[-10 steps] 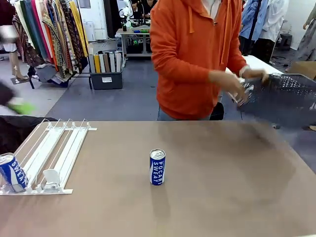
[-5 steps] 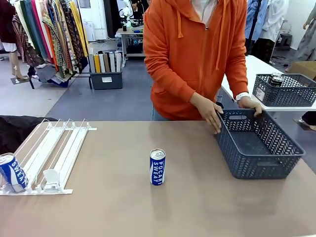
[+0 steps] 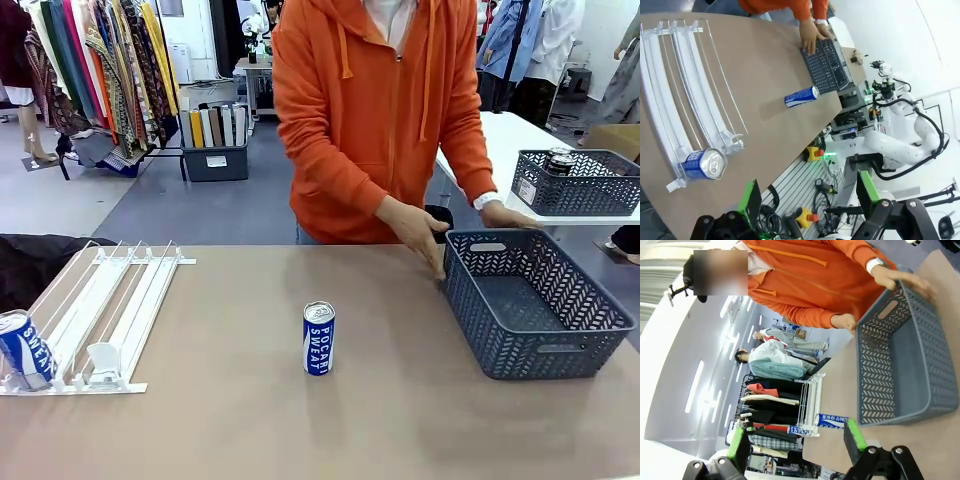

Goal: Retrieve and store the cans from the dispenser.
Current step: Pick up one can from the Automatic Can Dispenser and place it in the middle of the table.

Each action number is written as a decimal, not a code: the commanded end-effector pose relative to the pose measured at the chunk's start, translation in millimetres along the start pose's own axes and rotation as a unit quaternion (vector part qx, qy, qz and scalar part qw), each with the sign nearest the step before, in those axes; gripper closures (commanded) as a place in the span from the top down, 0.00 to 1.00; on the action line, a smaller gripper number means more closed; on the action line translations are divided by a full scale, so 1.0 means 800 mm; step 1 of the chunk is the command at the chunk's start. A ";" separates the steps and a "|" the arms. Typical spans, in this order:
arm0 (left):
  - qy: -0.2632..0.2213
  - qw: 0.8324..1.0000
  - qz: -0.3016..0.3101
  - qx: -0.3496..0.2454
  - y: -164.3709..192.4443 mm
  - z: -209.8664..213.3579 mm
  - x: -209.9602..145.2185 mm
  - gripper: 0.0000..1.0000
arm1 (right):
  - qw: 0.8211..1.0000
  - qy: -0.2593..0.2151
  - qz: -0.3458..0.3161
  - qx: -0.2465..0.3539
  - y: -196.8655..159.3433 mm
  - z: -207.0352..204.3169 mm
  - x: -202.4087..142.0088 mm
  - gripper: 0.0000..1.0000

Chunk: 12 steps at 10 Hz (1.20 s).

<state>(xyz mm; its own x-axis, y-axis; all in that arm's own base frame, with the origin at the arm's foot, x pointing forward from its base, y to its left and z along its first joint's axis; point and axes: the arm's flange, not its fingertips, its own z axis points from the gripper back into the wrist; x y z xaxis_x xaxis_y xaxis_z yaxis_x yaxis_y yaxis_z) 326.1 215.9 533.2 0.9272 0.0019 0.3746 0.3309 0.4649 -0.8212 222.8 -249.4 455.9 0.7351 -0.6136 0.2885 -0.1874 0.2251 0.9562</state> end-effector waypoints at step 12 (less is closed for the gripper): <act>0.128 0.955 -0.076 0.258 -0.059 -0.122 -0.015 1.00 | 1.000 -0.003 0.007 0.005 0.002 -0.001 0.002 1.00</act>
<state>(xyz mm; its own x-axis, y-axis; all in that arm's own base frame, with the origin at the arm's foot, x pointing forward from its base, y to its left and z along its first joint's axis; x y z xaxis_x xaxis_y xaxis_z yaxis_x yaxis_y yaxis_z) 329.5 129.7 543.6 0.8993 -0.2862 0.3306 0.4252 0.7488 -0.5084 222.9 -249.3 455.9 0.7354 -0.6131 0.2885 -0.1873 0.2252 0.9561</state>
